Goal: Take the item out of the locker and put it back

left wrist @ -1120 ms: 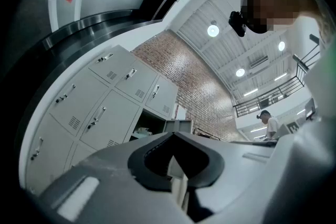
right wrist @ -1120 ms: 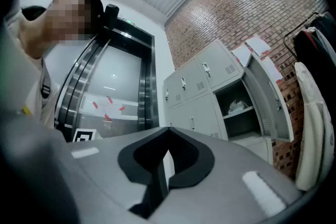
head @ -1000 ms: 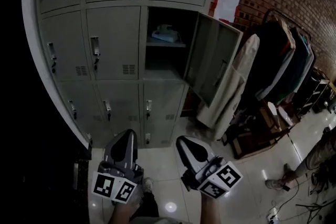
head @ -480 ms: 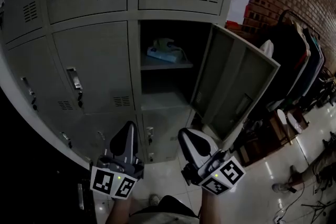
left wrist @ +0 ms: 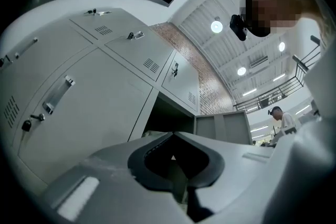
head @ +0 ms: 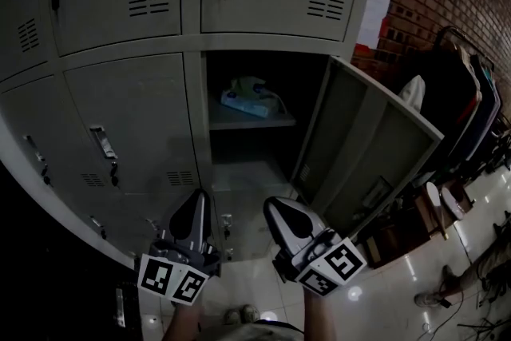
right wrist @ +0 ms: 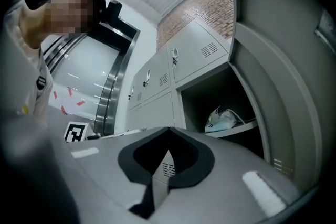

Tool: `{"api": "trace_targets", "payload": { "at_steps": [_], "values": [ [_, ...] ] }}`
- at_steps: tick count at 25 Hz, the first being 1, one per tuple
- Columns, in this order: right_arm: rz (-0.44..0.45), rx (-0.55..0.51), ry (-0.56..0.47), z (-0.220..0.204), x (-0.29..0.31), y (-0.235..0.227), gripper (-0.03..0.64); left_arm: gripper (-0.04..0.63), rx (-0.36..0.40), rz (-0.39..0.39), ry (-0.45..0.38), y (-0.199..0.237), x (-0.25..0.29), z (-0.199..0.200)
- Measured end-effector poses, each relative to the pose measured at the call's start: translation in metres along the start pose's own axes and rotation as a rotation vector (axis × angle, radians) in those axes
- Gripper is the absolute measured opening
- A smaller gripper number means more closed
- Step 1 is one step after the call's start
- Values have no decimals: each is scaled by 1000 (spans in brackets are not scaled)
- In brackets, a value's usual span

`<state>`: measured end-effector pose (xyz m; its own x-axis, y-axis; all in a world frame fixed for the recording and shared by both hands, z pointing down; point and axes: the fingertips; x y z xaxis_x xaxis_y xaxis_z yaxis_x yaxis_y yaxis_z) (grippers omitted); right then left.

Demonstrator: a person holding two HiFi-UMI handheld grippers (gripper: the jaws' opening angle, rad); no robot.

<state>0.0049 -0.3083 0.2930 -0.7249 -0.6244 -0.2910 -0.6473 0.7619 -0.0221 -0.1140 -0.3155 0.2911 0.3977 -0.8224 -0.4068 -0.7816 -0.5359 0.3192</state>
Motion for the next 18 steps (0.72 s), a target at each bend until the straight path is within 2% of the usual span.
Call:
{"api": "trace_targets", "payload": {
  "at_steps": [3, 5, 6, 7, 8, 10, 13, 16, 18],
  "values": [
    [-41, -26, -3, 2, 10, -16, 2, 3, -2, 1, -2, 3, 6, -1],
    [-80, -100, -6, 14, 31, -31, 12, 3, 3, 4, -5, 7, 9, 0],
    [-101, -151, 7, 21, 46, -41, 92, 3, 4, 7, -6, 9, 11, 0],
    [-125, -198, 32, 26, 65, -55, 251, 3, 4, 12, -6, 11, 12, -1],
    [-153, -231, 64, 29, 84, -73, 343, 3, 0, 15, -5, 13, 14, -2],
    [-217, -248, 135, 29, 118, -113, 396, 3, -14, 13, -3, 14, 16, -5],
    [-292, -212, 253, 14, 151, -167, 421, 3, -35, 0, -2, 13, 19, -7],
    [-278, -136, 323, -7, 170, -189, 425, 3, -41, 12, -11, 20, 19, -3],
    [-291, -125, 351, -17, 175, -196, 425, 3, -38, 23, -18, 26, 19, 0]
  ]
}}
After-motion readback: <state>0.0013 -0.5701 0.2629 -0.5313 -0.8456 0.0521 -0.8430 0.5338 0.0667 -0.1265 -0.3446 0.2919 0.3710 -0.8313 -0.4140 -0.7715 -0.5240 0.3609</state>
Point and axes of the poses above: the fingertips, and each gripper's own axes: x forward along the fingers, y to its left, z out of its top, and after that the axes turned 7 degrees about -x, right-handed
